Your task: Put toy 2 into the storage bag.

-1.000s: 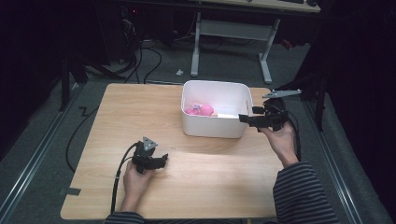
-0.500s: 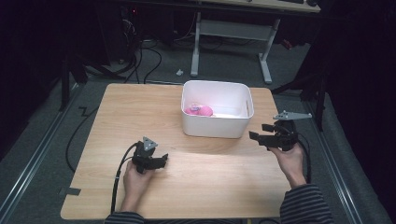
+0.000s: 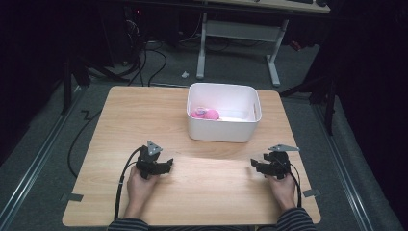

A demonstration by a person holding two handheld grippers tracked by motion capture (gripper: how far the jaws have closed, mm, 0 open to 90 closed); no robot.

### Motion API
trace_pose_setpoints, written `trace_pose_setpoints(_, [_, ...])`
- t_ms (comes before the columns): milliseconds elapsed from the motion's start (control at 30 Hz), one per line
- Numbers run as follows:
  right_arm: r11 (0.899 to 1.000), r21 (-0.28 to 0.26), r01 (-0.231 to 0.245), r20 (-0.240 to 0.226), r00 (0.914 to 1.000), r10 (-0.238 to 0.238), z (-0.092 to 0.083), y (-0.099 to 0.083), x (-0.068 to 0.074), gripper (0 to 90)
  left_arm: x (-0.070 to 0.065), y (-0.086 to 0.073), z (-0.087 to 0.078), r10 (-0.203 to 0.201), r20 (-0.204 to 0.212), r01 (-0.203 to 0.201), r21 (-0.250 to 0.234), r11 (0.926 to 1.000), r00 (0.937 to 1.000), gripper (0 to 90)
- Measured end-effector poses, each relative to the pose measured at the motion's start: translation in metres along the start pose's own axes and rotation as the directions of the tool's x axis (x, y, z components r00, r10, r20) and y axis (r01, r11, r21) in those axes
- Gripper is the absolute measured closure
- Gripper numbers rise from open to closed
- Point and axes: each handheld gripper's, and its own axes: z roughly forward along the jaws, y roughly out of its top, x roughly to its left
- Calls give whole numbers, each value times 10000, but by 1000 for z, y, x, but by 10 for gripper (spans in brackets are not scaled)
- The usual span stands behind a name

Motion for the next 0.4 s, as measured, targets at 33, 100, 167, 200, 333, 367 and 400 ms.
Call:
trace_pose_setpoints(33, [10000, -51, -11, 73, 10000, 12, 3, -2, 0, 340, 0, 0, 0, 2, 1, -2, 3, 10000, 10000, 256])
trace_pose_setpoints(100, [9994, -165, 315, 441, 9986, -308, 8, -7, 0, 333, 0, 0, 0, -2, 1, 2, -2, 10000, 10000, 256])
trace_pose_setpoints(167, [9972, -393, 640, 664, 9959, -613, 10, -11, 3, 320, 0, 0, 0, 1, -2, -1, 1, 10000, 10000, 256])
trace_pose_setpoints(200, [9966, -357, 747, 742, 9946, -719, 10, -11, 4, 317, 0, 0, 0, -1, -4, 1, -1, 10000, 10000, 256])
trace_pose_setpoints(333, [9968, -299, 736, 883, 9936, -707, 10, -11, 5, 293, 0, 0, 0, 3, -8, -3, 6, 10000, 10000, 255])
trace_pose_setpoints(367, [9969, -298, 731, 900, 9935, -702, 10, -11, 5, 290, 0, 0, 0, 6, -8, -6, 7, 10000, 10000, 256])
trace_pose_setpoints(400, [9972, -291, 683, 921, 9936, -653, 10, -11, 5, 282, 0, 0, 0, 4, -8, -4, 7, 10000, 10000, 256])
